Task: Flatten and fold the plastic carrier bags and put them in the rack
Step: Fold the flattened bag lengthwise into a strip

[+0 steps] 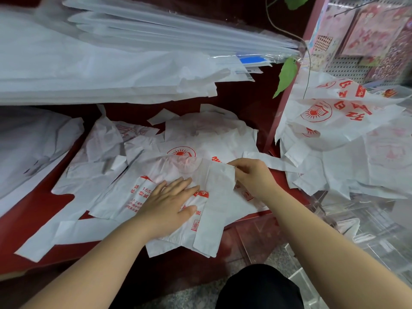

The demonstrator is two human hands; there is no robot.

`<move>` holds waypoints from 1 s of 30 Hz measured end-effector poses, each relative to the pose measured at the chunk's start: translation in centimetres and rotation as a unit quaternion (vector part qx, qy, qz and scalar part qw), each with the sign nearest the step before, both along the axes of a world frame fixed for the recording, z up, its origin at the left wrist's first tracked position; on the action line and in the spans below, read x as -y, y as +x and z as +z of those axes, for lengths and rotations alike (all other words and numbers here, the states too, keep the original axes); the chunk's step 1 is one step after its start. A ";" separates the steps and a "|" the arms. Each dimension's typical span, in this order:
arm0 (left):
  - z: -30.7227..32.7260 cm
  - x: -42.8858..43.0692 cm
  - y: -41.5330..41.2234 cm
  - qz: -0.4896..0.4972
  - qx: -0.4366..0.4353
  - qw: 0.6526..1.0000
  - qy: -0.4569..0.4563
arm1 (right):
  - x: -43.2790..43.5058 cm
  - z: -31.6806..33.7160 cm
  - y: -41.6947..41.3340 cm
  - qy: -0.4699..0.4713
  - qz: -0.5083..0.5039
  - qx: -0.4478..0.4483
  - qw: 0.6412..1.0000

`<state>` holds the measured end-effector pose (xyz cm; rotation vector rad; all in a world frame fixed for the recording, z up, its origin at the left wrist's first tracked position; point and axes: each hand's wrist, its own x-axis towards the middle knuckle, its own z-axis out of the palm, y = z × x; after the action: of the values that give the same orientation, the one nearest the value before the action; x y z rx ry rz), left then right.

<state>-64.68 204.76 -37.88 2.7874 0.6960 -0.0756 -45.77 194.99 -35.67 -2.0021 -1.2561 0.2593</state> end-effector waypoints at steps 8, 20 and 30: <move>0.2 0.1 0.0 0.027 0.087 0.994 -0.067 | 0.9 -0.2 -0.2 -0.031 -0.004 0.025 0.999; 3.2 4.7 5.3 0.145 0.217 0.964 0.058 | 0.2 -0.4 -1.4 0.055 -0.026 -0.067 0.996; 4.2 2.3 3.6 0.099 0.279 0.947 0.123 | 0.3 -1.2 -2.1 0.058 -0.015 0.212 0.975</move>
<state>-61.10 202.42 -33.64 2.7267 0.8644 0.8574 -47.88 194.73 -36.89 -2.0357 -1.4582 -0.2682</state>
